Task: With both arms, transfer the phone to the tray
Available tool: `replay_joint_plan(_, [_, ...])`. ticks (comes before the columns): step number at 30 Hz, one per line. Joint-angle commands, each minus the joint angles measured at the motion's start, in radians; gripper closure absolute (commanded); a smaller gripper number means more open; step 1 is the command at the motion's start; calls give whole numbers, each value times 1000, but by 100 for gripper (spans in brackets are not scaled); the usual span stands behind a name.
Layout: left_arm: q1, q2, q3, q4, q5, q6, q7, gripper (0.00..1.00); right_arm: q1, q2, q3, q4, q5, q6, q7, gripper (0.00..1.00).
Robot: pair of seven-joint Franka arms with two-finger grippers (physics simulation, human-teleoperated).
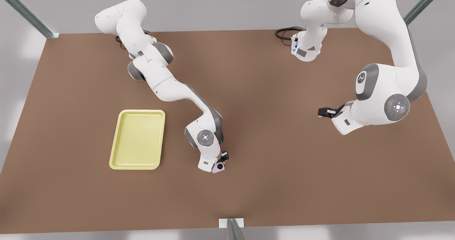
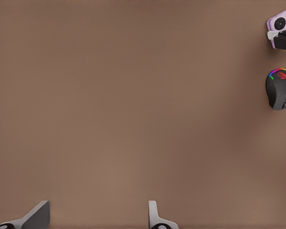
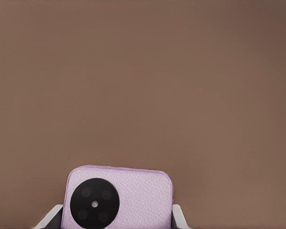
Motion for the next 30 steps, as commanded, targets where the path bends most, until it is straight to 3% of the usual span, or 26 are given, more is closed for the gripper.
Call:
replay_joint_plan(1, [0,-2,0,0,0,1,15,0,0,-3,-1,1,0,-3,-42,17])
replay_joint_plan(5, [0,0,0,0,0,12,14,0,-2,-7,-1,1,0,-12,-44,19])
replay_joint_plan(8, [0,1,0,0,0,16,14,0,-9,-116,11,1,7,-158,-31,18])
replay_joint_plan(14, [0,0,-5,2,0,16,14,0,-181,-641,54,-674,7,-121,-42,18])
replay_joint_plan(15, [0,0,-5,2,0,16,14,0,-235,-757,54,-898,7,3,-91,18])
replay_joint_plan(17, [0,-2,-5,27,2,15,17,0,-334,-883,54,-1133,12,103,-162,18])
replay_joint_plan(20, [0,-3,-6,43,2,15,15,0,-425,-945,-6,-1345,33,319,-321,16])
replay_joint_plan(24, [0,-32,1,43,17,3,12,0,-454,-909,-62,-1429,30,474,-357,17])
replay_joint_plan(25, [2,-48,52,45,5,3,20,0,-456,-896,-64,-1431,32,488,-355,3])
replay_joint_plan(27, [2,-54,76,83,14,13,4,0,-457,-906,-64,-1414,30,464,-350,0])
replay_joint_plan(29, [3,-74,107,111,14,-11,-2,0,-454,-974,-33,-1300,33,214,-251,0])
replay_joint_plan(30, [6,-169,107,-2,17,15,0,0,-449,-1058,-27,-1287,50,111,-191,0])
